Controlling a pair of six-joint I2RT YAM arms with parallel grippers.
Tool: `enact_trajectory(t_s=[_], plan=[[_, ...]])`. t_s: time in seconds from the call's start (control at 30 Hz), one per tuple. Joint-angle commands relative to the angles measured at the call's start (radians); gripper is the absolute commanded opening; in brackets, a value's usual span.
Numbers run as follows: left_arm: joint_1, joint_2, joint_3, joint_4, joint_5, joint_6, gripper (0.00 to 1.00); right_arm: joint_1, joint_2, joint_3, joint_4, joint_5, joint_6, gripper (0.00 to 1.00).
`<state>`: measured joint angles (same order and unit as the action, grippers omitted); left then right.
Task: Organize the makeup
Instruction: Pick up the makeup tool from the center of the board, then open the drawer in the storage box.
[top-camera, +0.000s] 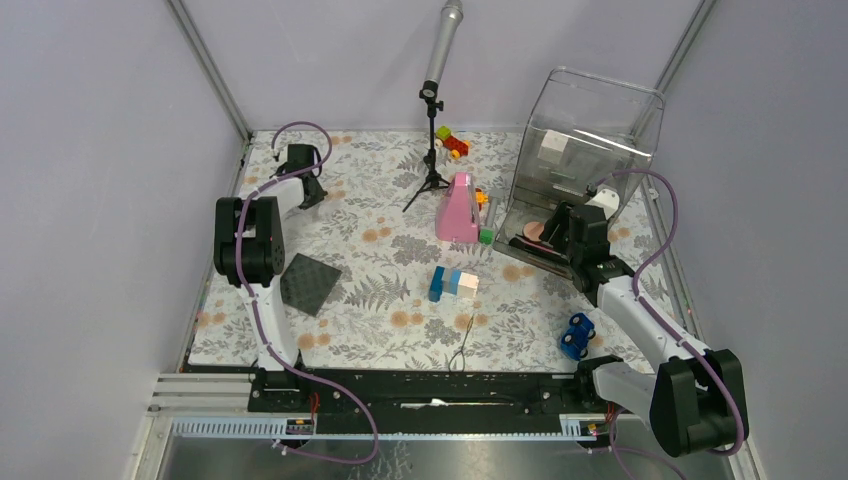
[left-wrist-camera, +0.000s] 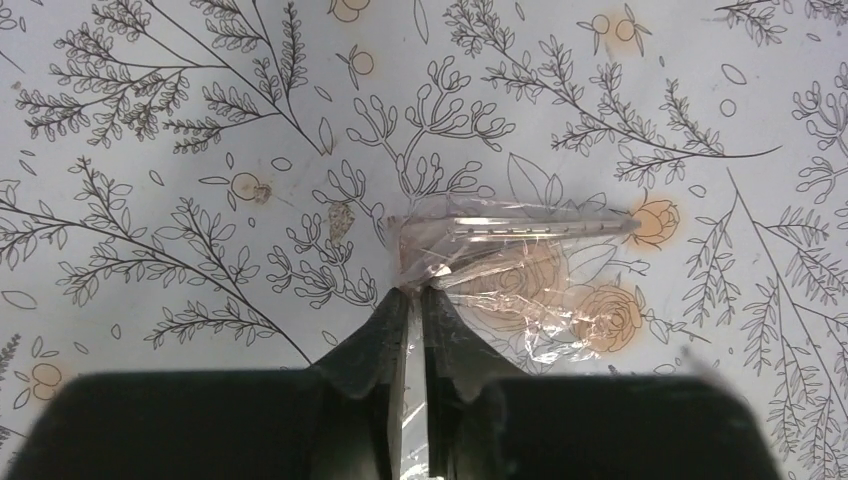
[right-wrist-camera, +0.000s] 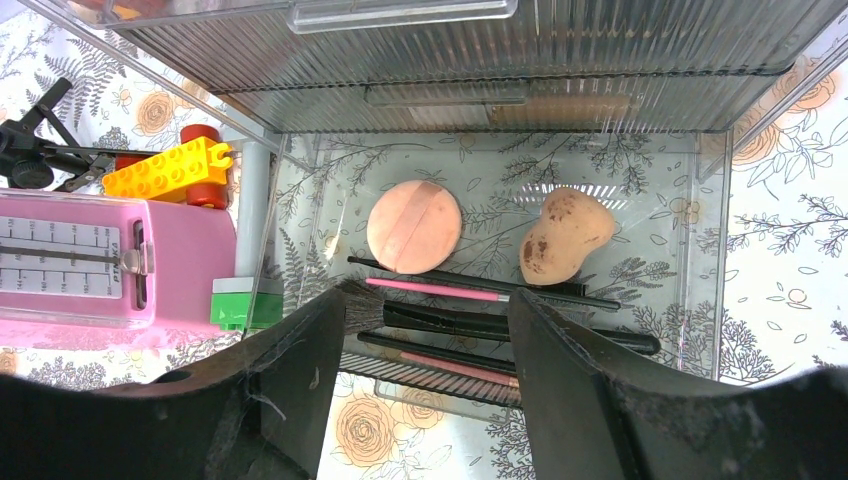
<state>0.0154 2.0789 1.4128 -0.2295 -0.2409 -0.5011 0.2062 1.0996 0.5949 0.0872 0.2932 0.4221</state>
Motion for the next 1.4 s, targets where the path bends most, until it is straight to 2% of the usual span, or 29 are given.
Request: enact_trajectory(t_s=[0.0,0.07,0.37,0.73,0.93,1.07,1.17,1.23,1.37], plan=[[0.004,-0.04,-0.016,0.04,0.013,0.012,0.04,-0.005,-0.018,0.016,0.001,-0.011,-0.017,0.68],[0.005,-0.056,-0.022,0.041,0.019,0.01,0.0,-0.005,-0.027,0.016,-0.004,-0.012,-0.016,0.68],[0.004,-0.247,-0.063,0.034,0.132,-0.016,0.0,-0.005,-0.071,0.02,-0.051,0.006,-0.002,0.69],[-0.007,-0.738,-0.371,0.053,0.395,-0.074,0.0,-0.005,-0.164,-0.064,-0.021,0.014,0.131,0.69],[-0.103,-0.923,-0.561,0.052,0.417,-0.013,0.0,-0.005,-0.231,-0.107,-0.001,-0.053,0.336,0.69],[-0.201,-0.958,-0.582,-0.02,0.352,0.069,0.0,-0.006,-0.251,-0.168,0.08,-0.11,0.517,0.69],[-0.251,-0.97,-0.574,-0.039,0.347,0.099,0.0,-0.01,-0.215,-0.216,0.217,-0.159,0.632,0.69],[-0.263,-0.982,-0.576,-0.035,0.351,0.103,0.0,-0.012,-0.19,-0.259,0.346,-0.166,0.696,0.68],[-0.265,-0.996,-0.586,-0.037,0.378,0.113,0.0,-0.039,-0.117,-0.292,0.471,-0.192,0.759,0.66]])
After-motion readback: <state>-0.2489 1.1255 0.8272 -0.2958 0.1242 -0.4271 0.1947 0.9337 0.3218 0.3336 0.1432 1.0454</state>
